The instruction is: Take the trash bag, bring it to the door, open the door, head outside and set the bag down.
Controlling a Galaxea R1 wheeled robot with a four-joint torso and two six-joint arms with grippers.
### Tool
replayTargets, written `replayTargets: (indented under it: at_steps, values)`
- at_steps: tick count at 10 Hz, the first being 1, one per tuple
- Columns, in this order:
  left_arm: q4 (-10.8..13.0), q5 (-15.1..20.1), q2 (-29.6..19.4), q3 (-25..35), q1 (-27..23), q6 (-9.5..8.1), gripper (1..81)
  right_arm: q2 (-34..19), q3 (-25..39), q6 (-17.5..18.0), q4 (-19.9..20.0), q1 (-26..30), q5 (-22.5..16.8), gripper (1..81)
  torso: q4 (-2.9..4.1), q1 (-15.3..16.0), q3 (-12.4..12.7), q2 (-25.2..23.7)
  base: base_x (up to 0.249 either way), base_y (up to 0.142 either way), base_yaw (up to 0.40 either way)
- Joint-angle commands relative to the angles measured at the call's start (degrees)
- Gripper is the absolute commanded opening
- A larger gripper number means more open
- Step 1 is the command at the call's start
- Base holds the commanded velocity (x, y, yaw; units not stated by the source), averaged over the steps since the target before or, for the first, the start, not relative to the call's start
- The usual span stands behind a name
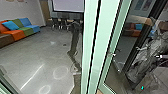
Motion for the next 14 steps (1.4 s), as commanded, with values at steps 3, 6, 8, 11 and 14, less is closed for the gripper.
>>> replayTargets:
  at_steps: [3, 6, 8, 11, 14]
  values:
    - [-0.61, 4.08, -0.09, 0.55, -0.98, 0.13, 1.0, -6.14, -10.18, -1.35, -10.85, 7.60, -0.34, 81.1, 0.00, 0.00, 0.00, 0.00, 0.000, 0.000, 0.000]
    - [-0.52, 4.08, -0.09, 0.55, -0.98, 0.13, 1.0, -7.82, -11.15, -1.35, -9.88, 6.02, 1.42, 81.1, 0.00, 0.00, 0.00, 0.00, 0.000, 0.000, 0.000]
    - [-0.52, 4.08, -0.09, 0.55, -0.98, 0.13, 1.0, -7.91, -9.83, -0.91, -8.21, 5.84, 1.42, 81.1, 0.00, 0.02, 0.00, 0.00, 0.000, 0.000, 0.000]
    - [-0.26, 4.08, 0.53, 0.55, -0.98, 0.21, 1.0, -3.88, 1.67, -1.09, 10.93, 1.64, -1.82, 81.1, 0.00, 0.02, 0.00, 0.00, 0.000, 0.000, 0.000]
    - [-0.17, 3.99, 0.61, 0.55, -0.89, 0.30, 1.0, 0.44, 5.99, 0.40, 17.75, -3.03, -3.50, 81.1, 0.00, 0.02, 0.00, -0.02, 0.000, 0.000, 0.000]
